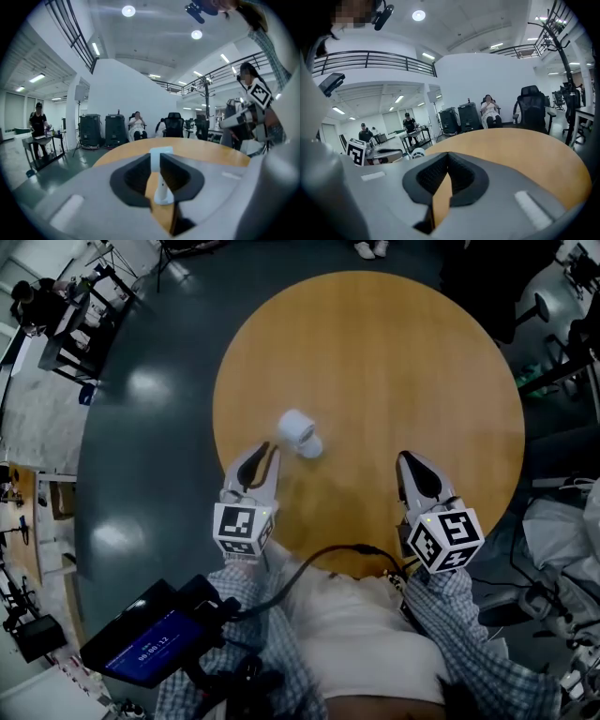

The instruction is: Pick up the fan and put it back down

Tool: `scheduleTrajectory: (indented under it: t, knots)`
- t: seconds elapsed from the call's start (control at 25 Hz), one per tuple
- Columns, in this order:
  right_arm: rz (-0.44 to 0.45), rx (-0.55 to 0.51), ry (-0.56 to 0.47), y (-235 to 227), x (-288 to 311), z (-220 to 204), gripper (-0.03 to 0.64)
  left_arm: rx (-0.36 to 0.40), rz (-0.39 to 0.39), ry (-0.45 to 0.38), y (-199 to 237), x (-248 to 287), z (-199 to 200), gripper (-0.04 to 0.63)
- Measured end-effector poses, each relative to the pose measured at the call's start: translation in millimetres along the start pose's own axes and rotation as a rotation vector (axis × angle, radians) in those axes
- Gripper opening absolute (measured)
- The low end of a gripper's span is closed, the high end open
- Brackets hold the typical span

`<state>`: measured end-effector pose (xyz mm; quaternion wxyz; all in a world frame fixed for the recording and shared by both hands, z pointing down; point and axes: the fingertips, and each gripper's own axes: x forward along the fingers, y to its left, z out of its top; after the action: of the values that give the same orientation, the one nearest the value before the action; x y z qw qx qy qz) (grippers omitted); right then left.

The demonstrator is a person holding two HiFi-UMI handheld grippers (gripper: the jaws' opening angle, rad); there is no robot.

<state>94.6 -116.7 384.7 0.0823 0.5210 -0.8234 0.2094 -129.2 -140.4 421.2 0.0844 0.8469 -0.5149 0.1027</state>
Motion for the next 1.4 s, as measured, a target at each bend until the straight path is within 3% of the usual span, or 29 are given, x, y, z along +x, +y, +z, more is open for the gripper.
scheduleTrajectory:
  t: [0.48, 0.72, 1.4]
  knots:
    - [-0.025, 0.005, -0.070, -7, 1, 22, 0.003, -0.027, -0.014, -0.125, -5, -6, 57, 0.000]
    - [-0.046, 0.005, -0.078, 1, -8, 22, 0.003, 0.042, -0.063, -0.173, -18, -12, 82, 0.000]
    - [-0.037, -0.024, -0.061, 0, -8, 23, 0.003, 0.041, -0.090, -0.169, -23, -11, 78, 0.000]
